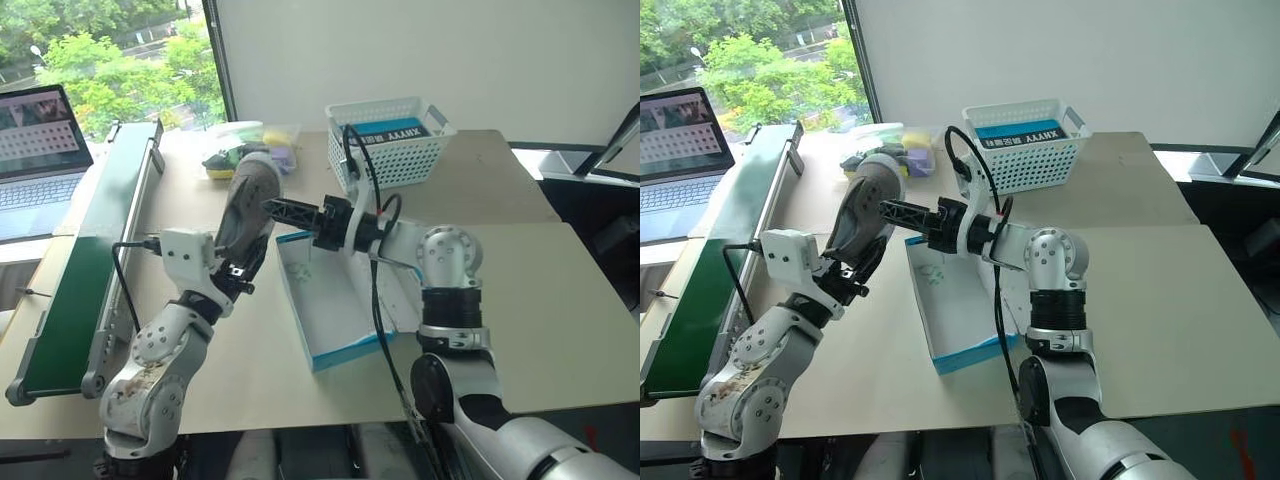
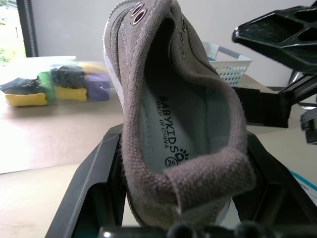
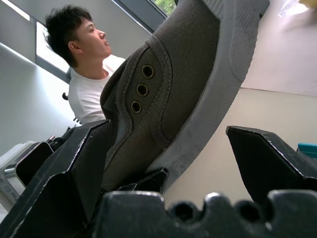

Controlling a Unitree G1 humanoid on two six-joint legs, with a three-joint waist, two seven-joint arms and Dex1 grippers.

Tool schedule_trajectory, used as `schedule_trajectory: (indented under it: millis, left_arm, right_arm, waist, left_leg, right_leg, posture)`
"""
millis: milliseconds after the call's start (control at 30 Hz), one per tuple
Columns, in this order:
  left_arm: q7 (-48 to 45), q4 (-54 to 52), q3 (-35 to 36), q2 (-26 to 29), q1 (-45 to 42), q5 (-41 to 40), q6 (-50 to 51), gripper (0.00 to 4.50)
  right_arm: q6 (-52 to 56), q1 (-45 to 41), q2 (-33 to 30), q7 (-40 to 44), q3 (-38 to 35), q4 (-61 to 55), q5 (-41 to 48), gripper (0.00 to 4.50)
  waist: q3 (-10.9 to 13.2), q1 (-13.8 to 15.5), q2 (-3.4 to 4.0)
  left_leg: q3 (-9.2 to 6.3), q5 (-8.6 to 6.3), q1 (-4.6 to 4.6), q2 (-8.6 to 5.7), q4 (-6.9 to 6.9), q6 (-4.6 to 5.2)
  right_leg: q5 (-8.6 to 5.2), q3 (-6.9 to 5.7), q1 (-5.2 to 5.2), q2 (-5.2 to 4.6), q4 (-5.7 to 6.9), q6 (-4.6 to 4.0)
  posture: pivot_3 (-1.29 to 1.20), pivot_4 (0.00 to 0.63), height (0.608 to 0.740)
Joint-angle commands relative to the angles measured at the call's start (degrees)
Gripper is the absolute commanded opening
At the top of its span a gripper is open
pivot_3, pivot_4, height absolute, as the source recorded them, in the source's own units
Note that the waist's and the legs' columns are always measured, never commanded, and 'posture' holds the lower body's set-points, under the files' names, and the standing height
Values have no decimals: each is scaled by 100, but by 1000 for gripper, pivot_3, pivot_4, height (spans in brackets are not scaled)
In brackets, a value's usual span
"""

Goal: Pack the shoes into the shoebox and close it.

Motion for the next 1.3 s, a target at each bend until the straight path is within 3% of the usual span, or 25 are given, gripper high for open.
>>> schedule_trajectory:
  millis: [33, 333, 433, 733, 800, 967, 1133, 1200, 1300]
  left_arm:
    - [36, -391, -49, 59, -185, -138, 124, 2389]
    - [69, -404, -162, 105, -200, -80, 158, 2389]
    - [69, -388, -114, 140, -204, -95, 151, 2382]
    - [71, -340, -138, 150, -183, -69, 141, 2382]
    - [75, -305, -189, 172, -179, -14, 162, 2382]
    - [27, -208, -371, 271, -55, 168, 135, 2382]
    - [-153, -260, -584, 454, 123, 294, 97, 4341]
    - [-347, -393, -554, 481, 247, 88, 59, 4468]
    - [-620, -454, -503, 646, 504, 24, 11, 4468]
  right_arm:
    - [17, -177, 156, -135, -372, 133, 459, 4500]
    - [-27, -402, 283, -458, -801, 638, 901, 4500]
    - [-90, -375, 300, -519, -805, 580, 937, 3787]
    - [46, -280, 400, -610, -736, 240, 1082, 718]
    - [112, -280, 452, -703, -791, 185, 1165, 418]
    - [208, -211, 619, -969, -914, 20, 1516, 355]
    - [-137, -160, 754, -1633, -1177, -13, 1801, 349]
    - [-608, -253, 651, -2048, -1315, 57, 1659, 349]
    - [-1031, -461, -26, -2242, -1129, 293, 1080, 349]
  waist:
    - [0, 2, 0]
    - [0, 15, 1]
    - [1, 13, 1]
    - [1, 14, 1]
    - [1, 9, 1]
    - [1, 14, 2]
    - [4, 7, 6]
    - [4, 10, 7]
    - [5, 13, 8]
  left_leg:
    - [0, 0, 1, 0, 0, 0]
    - [0, 0, 0, -1, 0, 0]
    - [0, 0, 0, -1, 0, 0]
    - [0, 0, -1, -1, 0, 0]
    - [0, 0, -1, 0, 0, 0]
    - [0, 0, -2, -1, 0, 0]
    - [1, 0, -2, 0, -1, 0]
    - [0, 0, -3, 0, -1, 1]
    - [1, 0, -4, -1, 1, 0]
  right_leg:
    - [0, 0, 0, 0, 0, 0]
    - [0, 0, 1, 0, -3, 0]
    - [0, 0, 0, 0, -3, 0]
    - [0, 0, 1, 0, -4, 1]
    - [0, 0, 0, 0, -3, 1]
    - [0, 0, 0, 0, -4, 1]
    - [0, 0, -1, 0, -4, 0]
    - [-1, 0, -1, 0, -4, 1]
    - [-1, 0, 0, 0, -5, 2]
  posture:
    - [0, 150, 731]
    - [0, 150, 731]
    - [0, 150, 731]
    - [0, 150, 731]
    - [0, 150, 731]
    - [0, 150, 731]
    - [0, 150, 731]
    - [0, 150, 731]
    - [0, 150, 731]
